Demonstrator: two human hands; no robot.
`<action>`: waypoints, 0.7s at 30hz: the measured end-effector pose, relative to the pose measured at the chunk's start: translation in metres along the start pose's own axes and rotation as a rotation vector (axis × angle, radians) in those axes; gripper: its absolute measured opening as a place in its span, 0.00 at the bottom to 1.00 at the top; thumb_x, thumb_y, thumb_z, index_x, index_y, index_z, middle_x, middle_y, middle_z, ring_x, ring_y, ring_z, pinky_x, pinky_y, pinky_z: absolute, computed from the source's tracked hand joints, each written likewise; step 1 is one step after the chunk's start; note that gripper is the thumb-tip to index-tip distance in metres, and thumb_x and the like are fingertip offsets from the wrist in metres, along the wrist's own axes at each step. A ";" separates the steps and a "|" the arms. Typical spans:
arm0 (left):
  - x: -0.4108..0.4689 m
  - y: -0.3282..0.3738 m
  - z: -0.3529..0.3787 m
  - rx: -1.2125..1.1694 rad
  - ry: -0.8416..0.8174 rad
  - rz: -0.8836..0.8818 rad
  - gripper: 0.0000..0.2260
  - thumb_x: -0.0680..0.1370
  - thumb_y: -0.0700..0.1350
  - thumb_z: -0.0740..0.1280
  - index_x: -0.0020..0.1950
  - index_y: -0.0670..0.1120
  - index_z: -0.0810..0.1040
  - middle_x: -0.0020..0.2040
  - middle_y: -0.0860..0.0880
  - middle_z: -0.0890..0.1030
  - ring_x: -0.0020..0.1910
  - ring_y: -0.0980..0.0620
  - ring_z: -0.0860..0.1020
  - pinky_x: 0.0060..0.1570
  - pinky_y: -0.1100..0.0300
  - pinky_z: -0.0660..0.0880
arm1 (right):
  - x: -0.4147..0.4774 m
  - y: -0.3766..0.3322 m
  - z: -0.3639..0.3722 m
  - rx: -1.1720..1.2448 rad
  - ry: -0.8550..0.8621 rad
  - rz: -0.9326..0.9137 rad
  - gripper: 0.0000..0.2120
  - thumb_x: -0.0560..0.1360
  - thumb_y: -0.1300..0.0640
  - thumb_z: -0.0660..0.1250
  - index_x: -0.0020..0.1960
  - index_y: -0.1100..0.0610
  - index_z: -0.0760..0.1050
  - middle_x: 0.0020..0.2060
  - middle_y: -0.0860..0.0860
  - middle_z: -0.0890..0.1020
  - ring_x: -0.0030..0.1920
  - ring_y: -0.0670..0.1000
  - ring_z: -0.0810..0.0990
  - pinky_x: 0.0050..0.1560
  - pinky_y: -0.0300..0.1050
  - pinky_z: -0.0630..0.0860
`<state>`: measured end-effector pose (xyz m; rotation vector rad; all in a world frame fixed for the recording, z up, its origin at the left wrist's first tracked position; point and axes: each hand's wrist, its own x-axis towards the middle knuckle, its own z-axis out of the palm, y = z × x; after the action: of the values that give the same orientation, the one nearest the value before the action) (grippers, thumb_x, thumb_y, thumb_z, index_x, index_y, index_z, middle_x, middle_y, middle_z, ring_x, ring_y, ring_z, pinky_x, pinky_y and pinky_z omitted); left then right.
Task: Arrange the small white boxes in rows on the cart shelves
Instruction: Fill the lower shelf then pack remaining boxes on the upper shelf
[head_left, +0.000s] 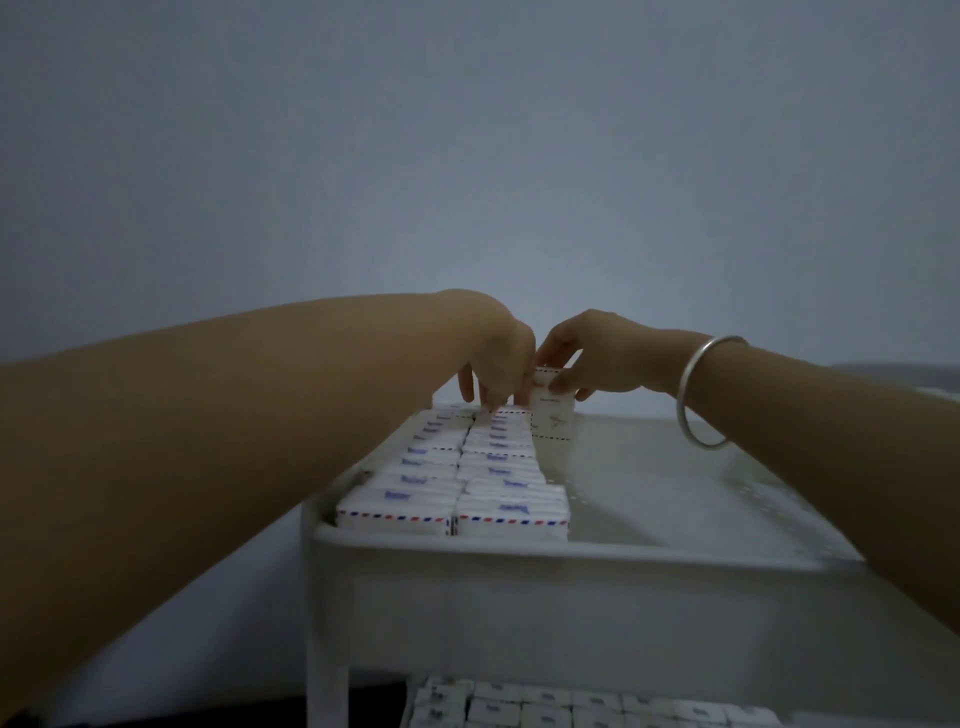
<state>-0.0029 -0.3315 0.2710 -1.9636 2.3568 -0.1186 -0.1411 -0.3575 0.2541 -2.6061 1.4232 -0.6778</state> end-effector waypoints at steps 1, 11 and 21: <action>-0.002 0.001 0.000 0.025 -0.011 -0.002 0.17 0.76 0.35 0.67 0.62 0.49 0.79 0.54 0.51 0.80 0.53 0.51 0.80 0.55 0.56 0.79 | 0.000 0.000 0.002 0.013 -0.003 0.002 0.12 0.73 0.63 0.71 0.55 0.55 0.77 0.52 0.51 0.82 0.37 0.45 0.82 0.33 0.33 0.76; -0.014 0.000 -0.003 -0.165 0.003 -0.055 0.09 0.77 0.38 0.67 0.54 0.38 0.83 0.49 0.44 0.85 0.49 0.51 0.84 0.52 0.56 0.81 | 0.003 -0.014 0.029 0.114 -0.029 0.048 0.15 0.74 0.68 0.65 0.59 0.58 0.78 0.54 0.55 0.81 0.48 0.52 0.82 0.46 0.44 0.82; -0.032 -0.003 -0.003 -0.164 0.036 -0.047 0.09 0.77 0.38 0.67 0.54 0.40 0.83 0.51 0.48 0.84 0.51 0.52 0.81 0.52 0.56 0.80 | -0.002 -0.024 0.038 -0.218 -0.010 -0.022 0.19 0.76 0.66 0.59 0.60 0.51 0.80 0.56 0.50 0.82 0.53 0.51 0.79 0.55 0.42 0.76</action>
<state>0.0053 -0.3000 0.2748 -2.1061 2.4150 0.0381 -0.1076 -0.3471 0.2263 -2.7854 1.5485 -0.5382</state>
